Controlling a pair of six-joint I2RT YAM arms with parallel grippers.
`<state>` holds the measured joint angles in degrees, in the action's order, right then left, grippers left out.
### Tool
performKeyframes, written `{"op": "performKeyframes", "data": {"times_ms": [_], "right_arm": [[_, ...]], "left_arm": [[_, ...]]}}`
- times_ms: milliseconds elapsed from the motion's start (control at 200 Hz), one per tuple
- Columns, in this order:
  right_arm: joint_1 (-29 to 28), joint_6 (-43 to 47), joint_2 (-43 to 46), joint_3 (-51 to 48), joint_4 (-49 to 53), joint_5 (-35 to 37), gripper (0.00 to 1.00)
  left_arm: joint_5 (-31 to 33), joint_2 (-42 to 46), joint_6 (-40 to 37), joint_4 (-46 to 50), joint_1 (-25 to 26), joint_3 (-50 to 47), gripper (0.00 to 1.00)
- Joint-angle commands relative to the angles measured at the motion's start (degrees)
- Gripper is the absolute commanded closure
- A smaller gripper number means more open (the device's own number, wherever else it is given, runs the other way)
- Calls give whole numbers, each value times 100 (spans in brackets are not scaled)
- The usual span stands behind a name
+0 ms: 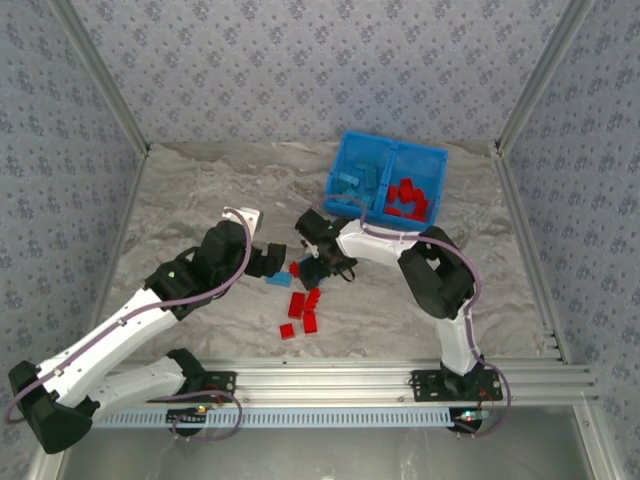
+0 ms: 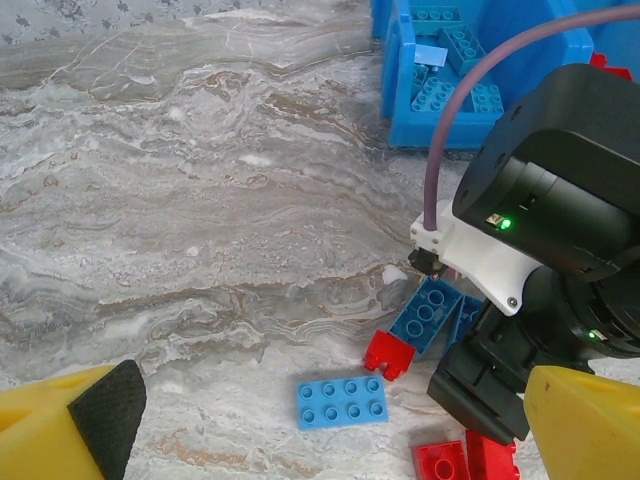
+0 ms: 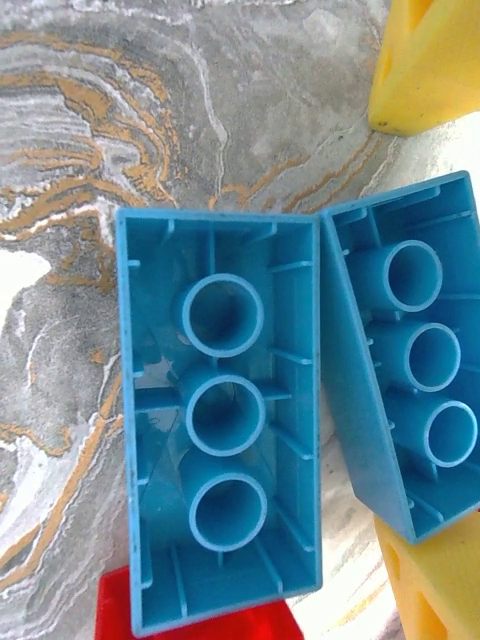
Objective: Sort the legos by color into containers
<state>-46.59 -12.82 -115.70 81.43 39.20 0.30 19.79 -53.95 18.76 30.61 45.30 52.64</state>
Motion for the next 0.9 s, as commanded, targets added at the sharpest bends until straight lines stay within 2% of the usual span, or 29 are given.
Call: {"op": "performKeyframes", "data": {"times_ms": [0,50,265,320,475,590,670,770,899], "right_arm": [[-8,295,-269,308,120,115,6],[-8,394,-361,392,188,239,10],[43,459,-382,427,306,188,44],[40,397,-263,409,320,147,49],[45,32,616,270,312,276,51],[38,-124,1567,224,111,723,50],[92,-34,1927,319,-140,1197,50],[364,253,1808,694,-384,1758,50],[1018,773,924,1767,-232,2047,51]], "left_arm": [[91,43,70,-59,-39,-54,1],[95,55,75,-47,-40,-70,1],[110,91,83,-73,-42,-92,1],[110,95,96,-82,-41,-87,1],[-6,226,69,-168,-47,-61,1],[-113,611,-19,-451,-39,-195,1],[-135,920,-83,-647,-45,-345,1],[-142,1167,-170,-679,-40,-452,1],[-111,1214,-124,-236,-39,-345,1]]}}
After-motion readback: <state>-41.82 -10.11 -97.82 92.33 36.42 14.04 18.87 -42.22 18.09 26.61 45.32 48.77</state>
